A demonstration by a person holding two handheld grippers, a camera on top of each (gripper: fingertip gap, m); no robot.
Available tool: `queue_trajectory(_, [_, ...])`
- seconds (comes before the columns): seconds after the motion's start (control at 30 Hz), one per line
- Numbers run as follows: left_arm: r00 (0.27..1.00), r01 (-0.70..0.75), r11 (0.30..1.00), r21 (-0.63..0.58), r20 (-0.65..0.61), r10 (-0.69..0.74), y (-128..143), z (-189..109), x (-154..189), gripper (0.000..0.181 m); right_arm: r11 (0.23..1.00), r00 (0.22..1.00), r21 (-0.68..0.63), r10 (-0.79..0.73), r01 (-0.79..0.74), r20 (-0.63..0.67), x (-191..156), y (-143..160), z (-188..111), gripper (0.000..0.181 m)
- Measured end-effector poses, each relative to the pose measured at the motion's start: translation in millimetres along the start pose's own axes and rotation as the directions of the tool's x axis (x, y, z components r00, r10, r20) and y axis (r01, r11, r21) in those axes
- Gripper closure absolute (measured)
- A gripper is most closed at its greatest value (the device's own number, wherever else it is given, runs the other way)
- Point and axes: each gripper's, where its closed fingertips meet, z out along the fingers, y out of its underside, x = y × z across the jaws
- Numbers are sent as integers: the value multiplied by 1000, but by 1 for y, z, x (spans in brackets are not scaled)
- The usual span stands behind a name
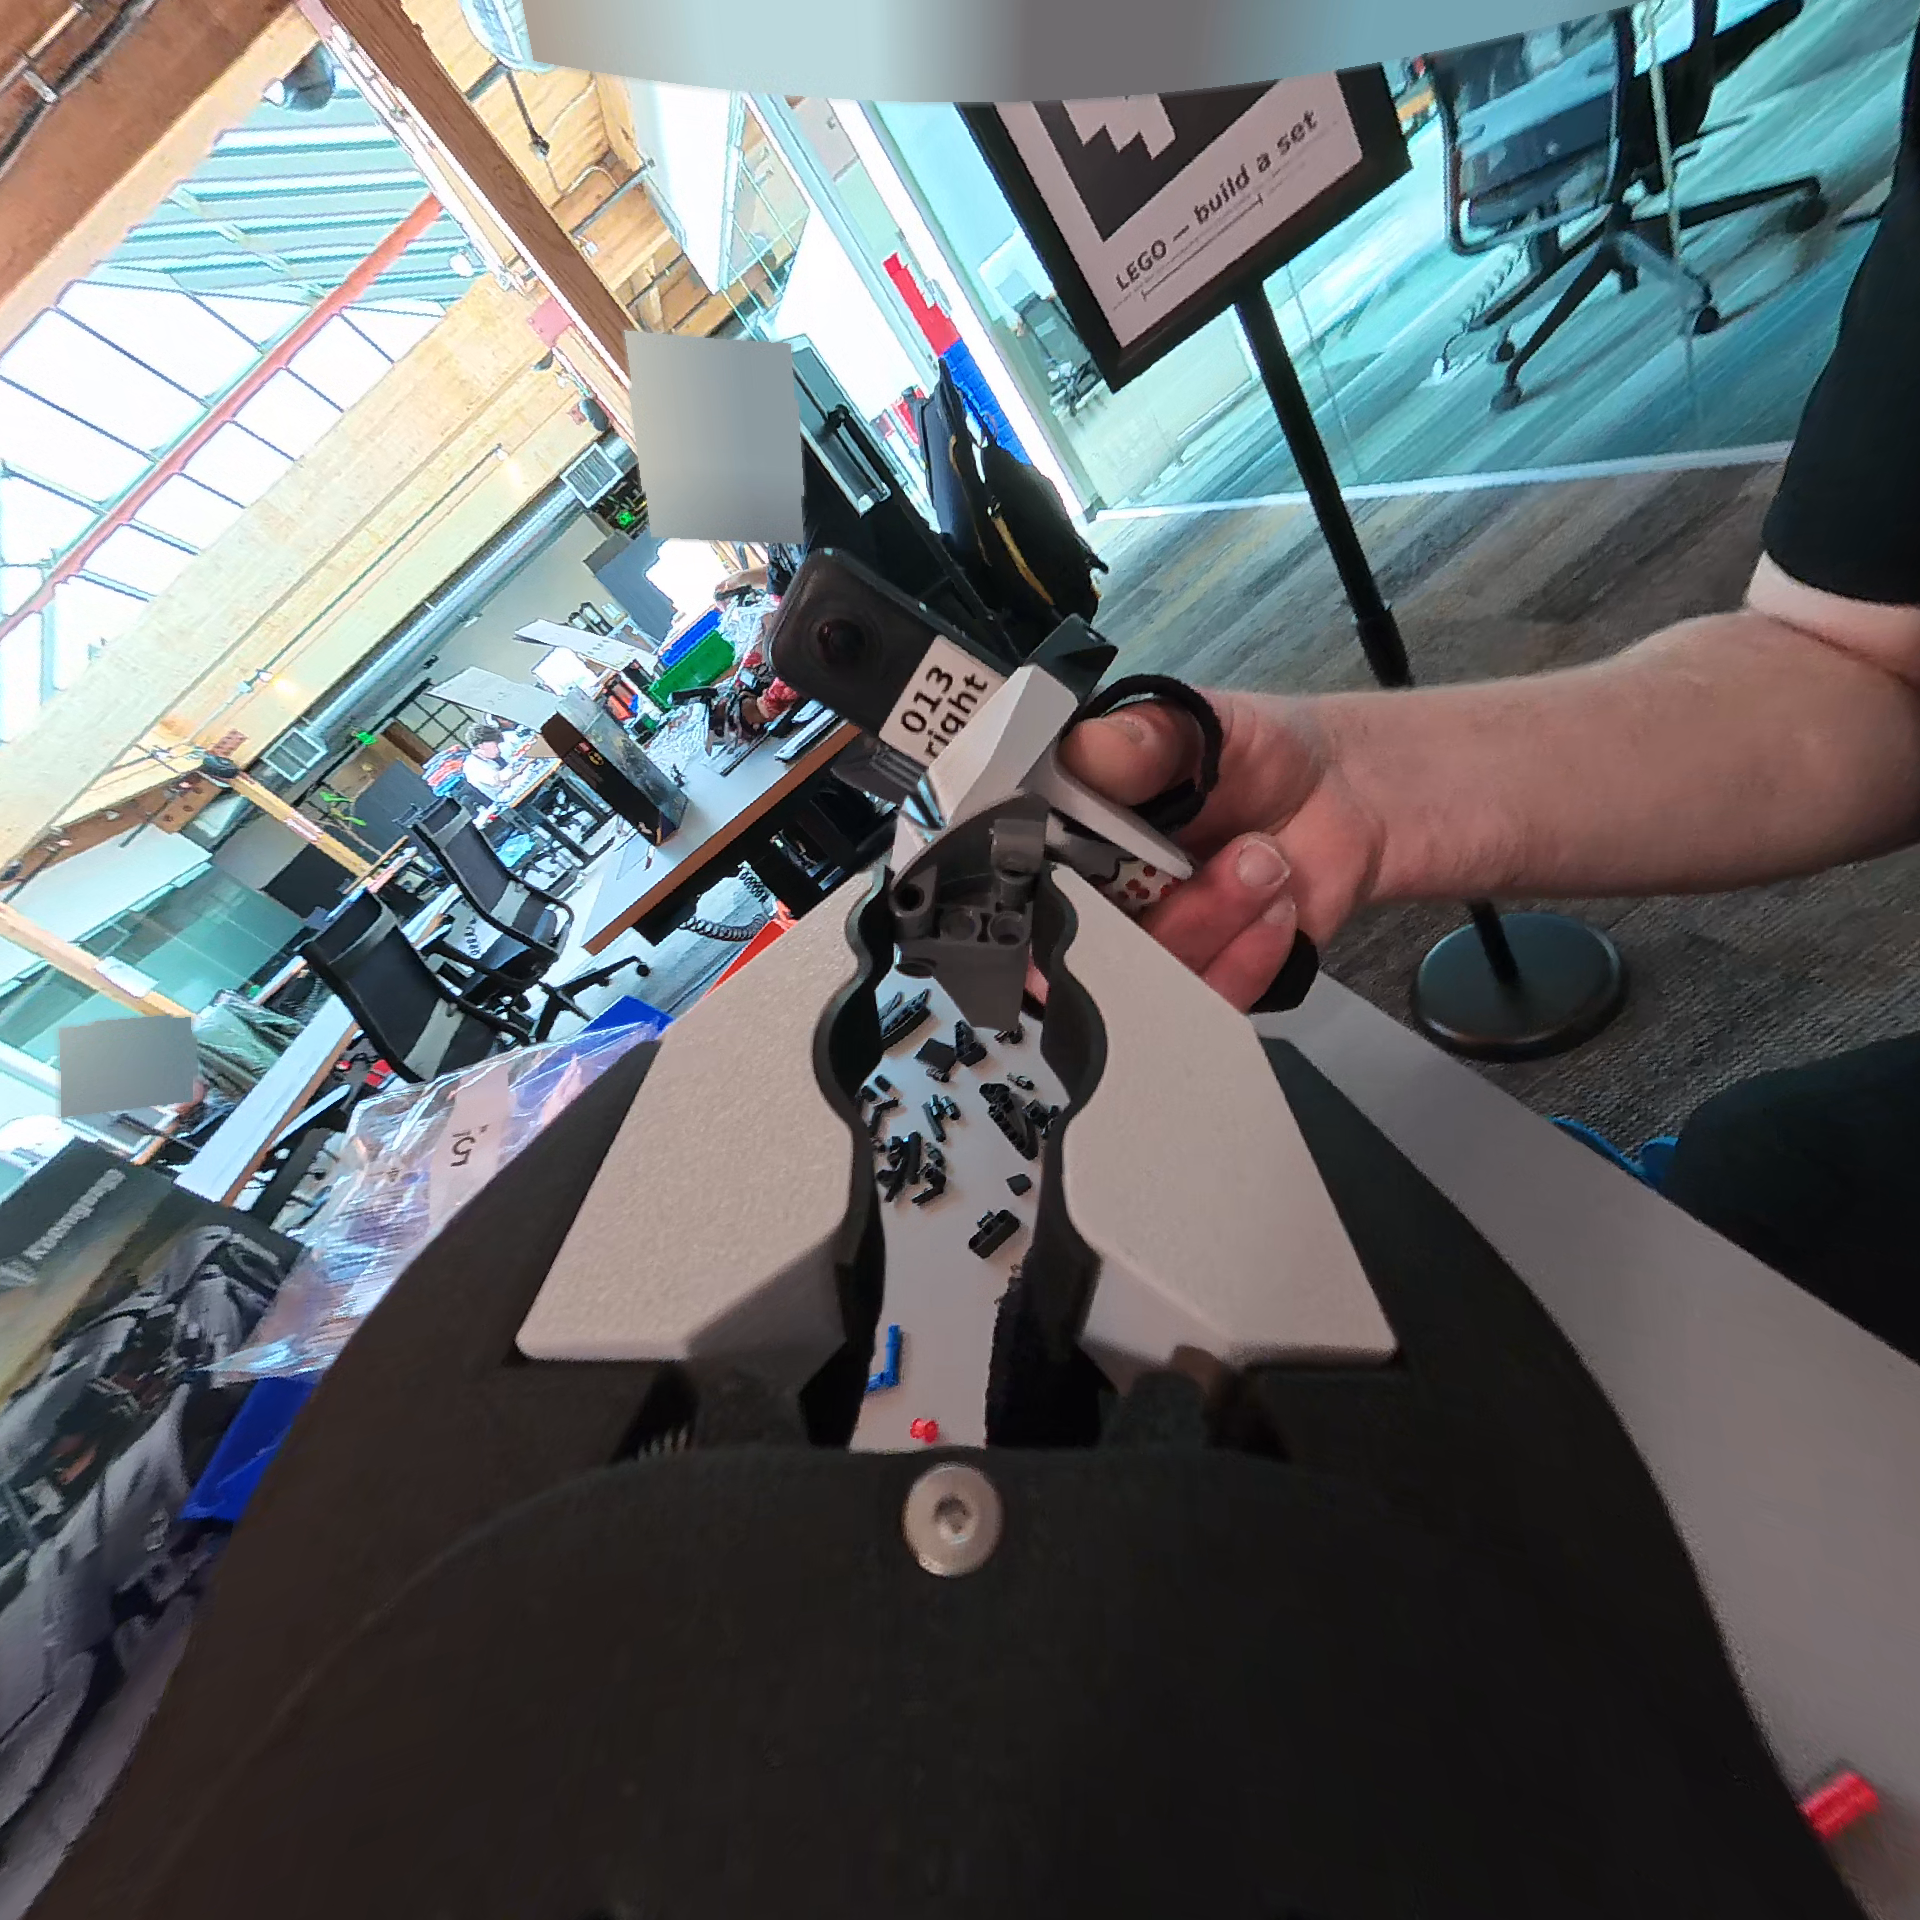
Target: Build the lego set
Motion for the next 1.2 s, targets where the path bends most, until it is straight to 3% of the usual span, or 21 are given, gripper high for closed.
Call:
queue_trajectory(0.53, [968, -228, 959, -169, 66, 241, 11, 0, -7, 158, 970, 948, -174, -212, 172, -239, 8, 3, -2, 181])
queue_trajectory(0.83, [912, -365, 892, -268, 90, 400, 13, -2, -11, 158, 886, 803, -320, -446, 335, -396, 14, 0, -2, 177])
queue_trajectory(1.0, [918, -349, 902, -256, 101, 384, 12, -2, -12, 158, 841, 717, -364, -535, 401, -447, 16, -6, -3, 173])
queue_trajectory(1.2, [931, -320, 920, -228, 106, 350, 8, -1, -11, 158, 824, 714, -335, -564, 457, -414, 7, -9, 0, 181])
